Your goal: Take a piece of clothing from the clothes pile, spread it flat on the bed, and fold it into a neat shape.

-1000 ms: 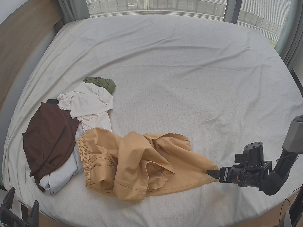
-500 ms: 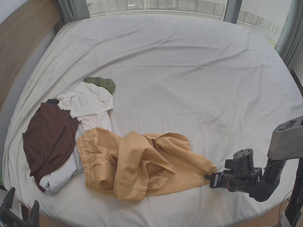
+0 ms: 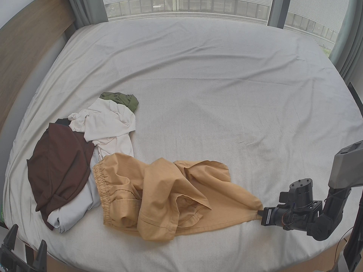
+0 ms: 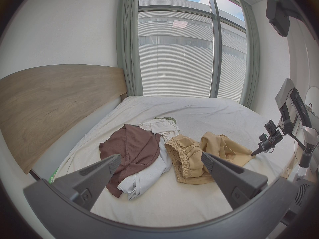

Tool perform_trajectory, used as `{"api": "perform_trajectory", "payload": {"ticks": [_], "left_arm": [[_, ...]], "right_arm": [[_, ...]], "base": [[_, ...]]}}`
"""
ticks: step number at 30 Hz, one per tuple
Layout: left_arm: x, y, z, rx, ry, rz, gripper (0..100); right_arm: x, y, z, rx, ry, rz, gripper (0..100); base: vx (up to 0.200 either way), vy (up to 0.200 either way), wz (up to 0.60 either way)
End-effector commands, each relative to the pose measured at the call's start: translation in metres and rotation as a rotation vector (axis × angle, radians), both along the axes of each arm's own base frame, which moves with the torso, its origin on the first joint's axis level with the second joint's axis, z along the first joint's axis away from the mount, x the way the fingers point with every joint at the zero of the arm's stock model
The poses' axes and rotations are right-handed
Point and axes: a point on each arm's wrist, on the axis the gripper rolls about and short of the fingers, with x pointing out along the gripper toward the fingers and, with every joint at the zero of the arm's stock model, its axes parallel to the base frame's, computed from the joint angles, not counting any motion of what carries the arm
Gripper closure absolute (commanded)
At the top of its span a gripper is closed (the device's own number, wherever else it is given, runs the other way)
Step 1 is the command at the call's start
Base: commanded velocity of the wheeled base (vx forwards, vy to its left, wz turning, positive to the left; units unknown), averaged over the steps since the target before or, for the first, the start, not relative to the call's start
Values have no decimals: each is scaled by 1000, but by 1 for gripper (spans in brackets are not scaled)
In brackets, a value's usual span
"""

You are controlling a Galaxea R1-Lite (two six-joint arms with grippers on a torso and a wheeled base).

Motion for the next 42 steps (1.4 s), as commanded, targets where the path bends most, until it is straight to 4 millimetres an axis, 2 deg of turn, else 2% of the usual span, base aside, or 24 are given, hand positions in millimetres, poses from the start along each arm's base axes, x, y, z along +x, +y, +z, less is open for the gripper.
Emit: {"api": "perform_trajectory", "payload": {"ticks": [1,14,15,24,29,35,36,42], "left_arm": [[0,0,-5,1,0,-1,0],[0,0,-5,1,0,-1,0],[0,0,-5,1,0,-1,0],[0,0,-5,1,0,-1,0],[0,0,-5,1,0,-1,0],[0,0,-5,1,2,0,0],[0,0,-5,1,0,-1,0],[0,0,-5,1,0,-1,0]], "right_arm": [[-2,-4,3,0,-6,-10,100],[-5,-2,7,10,-16,6,100],[-5,-1,7,12,-17,8,0],[5,15,6,50,-40,39,0],[2,28,9,108,-65,80,0],[2,32,8,118,-59,93,0],[2,32,7,119,-57,91,100],[2,30,7,118,-59,82,100]], "base": [[0,0,0],[0,0,0],[0,0,0],[0,0,0],[0,0,0],[0,0,0],[0,0,0],[0,0,0]]}}
